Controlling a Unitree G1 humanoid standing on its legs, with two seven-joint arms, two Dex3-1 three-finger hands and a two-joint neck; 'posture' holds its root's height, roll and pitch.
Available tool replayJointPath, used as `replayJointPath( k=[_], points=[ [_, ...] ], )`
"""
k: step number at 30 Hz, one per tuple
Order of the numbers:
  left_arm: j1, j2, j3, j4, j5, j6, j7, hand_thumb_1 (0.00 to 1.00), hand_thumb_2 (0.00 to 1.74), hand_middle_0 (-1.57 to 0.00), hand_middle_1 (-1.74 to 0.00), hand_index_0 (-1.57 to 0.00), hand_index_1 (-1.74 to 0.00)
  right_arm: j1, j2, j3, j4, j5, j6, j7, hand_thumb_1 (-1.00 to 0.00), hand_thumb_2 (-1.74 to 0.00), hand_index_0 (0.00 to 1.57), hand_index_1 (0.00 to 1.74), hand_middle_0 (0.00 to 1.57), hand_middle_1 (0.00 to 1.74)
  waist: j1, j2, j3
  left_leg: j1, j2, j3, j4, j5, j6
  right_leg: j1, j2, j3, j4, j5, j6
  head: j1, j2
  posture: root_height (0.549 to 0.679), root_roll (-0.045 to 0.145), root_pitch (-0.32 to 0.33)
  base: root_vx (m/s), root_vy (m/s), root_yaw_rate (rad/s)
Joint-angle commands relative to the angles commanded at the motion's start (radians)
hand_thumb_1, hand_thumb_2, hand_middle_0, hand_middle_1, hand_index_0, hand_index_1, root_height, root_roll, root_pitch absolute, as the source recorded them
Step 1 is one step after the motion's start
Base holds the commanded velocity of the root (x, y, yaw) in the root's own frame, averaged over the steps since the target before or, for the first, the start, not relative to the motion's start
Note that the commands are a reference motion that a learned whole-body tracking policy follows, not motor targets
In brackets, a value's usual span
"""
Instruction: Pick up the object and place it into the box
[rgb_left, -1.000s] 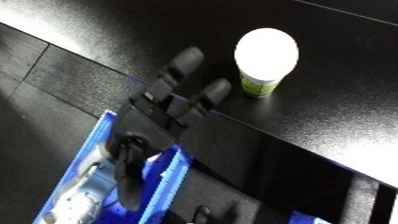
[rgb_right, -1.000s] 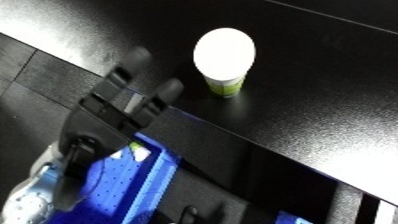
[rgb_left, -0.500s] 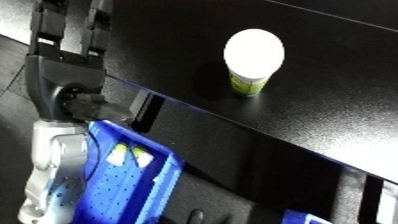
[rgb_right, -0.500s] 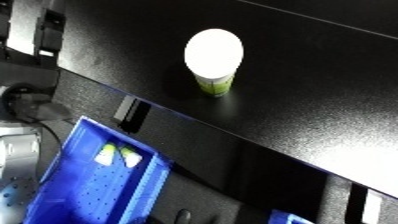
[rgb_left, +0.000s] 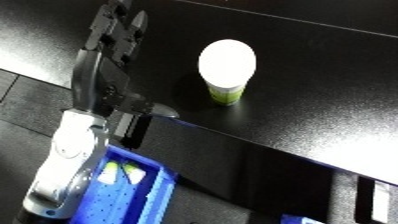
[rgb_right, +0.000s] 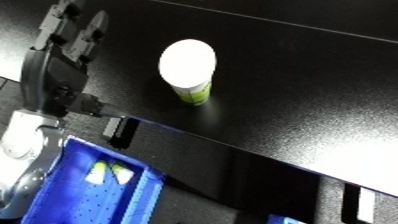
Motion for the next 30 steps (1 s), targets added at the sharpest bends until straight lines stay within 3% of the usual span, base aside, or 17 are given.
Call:
replayJointPath(
  k=[15, 21, 30],
  points=[
    [-0.128, -0.048, -0.136, 0.201, 0.025, 0.076, 0.018, 0.00, 0.00, 0.00, 0.00, 0.00, 0.00, -0.043, 0.002, 0.029, -0.022, -0.005, 0.026, -0.018, 0.00, 0.00, 0.00, 0.00, 0.00, 0.00, -0.052, -0.015, 0.029, -0.036, 0.015, 0.030, 0.047, -0.015, 0.0090, -0.053, 0.0182, 0.030, 0.031, 0.005, 0.0016, -0.051, 0.060, 0.631, 0.025, -0.051, 0.022, 0.004, -0.067],
    [-0.158, -0.071, -0.171, 0.257, 0.038, 0.086, 0.021, 0.00, 0.00, 0.00, 0.00, 0.00, 0.00, -0.050, 0.003, 0.038, -0.028, -0.001, 0.035, -0.025, 0.00, 0.00, 0.00, 0.00, 0.00, 0.00, -0.065, -0.022, 0.033, -0.054, 0.018, 0.036, 0.067, -0.025, 0.0124, -0.075, 0.0211, 0.036, 0.043, 0.004, 0.0029, -0.067, 0.079, 0.629, 0.025, -0.042, 0.017, 0.000, -0.054],
    [-0.196, -0.115, -0.206, 0.268, 0.034, 0.088, 0.028, 0.45, 0.78, -0.71, -0.78, -0.71, -0.78, -0.064, 0.014, 0.055, -0.037, 0.011, 0.038, -0.037, 0.00, 0.00, 0.00, 0.00, 0.00, 0.00, -0.077, -0.025, 0.033, -0.062, 0.020, 0.041, 0.078, -0.035, 0.0149, -0.085, 0.0226, 0.038, 0.048, 0.001, 0.0020, -0.090, 0.076, 0.628, 0.026, -0.035, 0.010, -0.002, -0.027]
  ],
)
